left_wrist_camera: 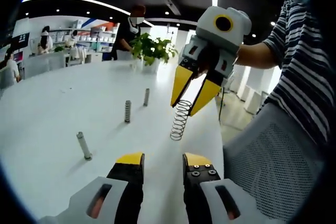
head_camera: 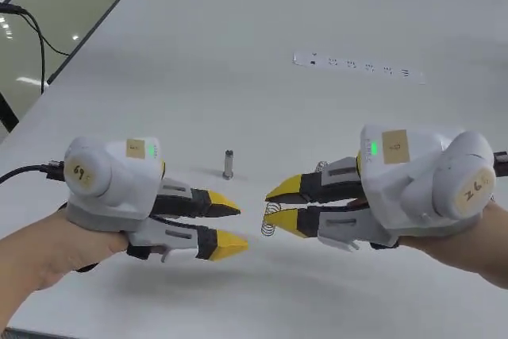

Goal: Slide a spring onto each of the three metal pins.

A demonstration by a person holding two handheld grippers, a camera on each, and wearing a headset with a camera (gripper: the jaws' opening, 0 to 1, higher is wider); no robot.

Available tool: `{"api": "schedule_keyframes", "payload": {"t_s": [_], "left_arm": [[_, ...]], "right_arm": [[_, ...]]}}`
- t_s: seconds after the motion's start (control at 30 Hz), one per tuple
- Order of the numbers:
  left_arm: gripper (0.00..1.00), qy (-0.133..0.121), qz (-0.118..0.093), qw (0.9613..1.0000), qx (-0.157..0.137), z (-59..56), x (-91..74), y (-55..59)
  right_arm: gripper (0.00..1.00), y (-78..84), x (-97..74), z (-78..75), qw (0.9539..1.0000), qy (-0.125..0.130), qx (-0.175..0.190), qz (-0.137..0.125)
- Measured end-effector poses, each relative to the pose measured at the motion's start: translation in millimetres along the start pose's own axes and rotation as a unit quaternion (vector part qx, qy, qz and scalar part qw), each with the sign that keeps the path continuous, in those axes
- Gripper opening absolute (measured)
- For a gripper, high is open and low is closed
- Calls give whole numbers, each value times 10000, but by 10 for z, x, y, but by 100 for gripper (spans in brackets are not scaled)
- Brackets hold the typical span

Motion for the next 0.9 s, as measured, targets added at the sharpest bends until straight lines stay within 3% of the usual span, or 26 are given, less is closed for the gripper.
{"api": "schedule_keyframes", "payload": {"t_s": [0.37,0.9], "left_arm": [[36,-421,-47,9991,-72,68,-236,21],[60,-637,99,9979,-88,113,-487,3]], "right_arm": [[7,50,10,-58,9999,138,-43,69],[7,75,47,-140,9993,335,-124,125]]}}
Point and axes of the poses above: the centre of the closed fingertips' face, and the gripper's own axes: x roughly forward along the fingers, z roughly to its left, y roughly out of its underside, the point moved 8 cm from there along -x, roughly backward along the fingers, and after that the axes turned 9 degrees about -z, right-handed, at the moved point
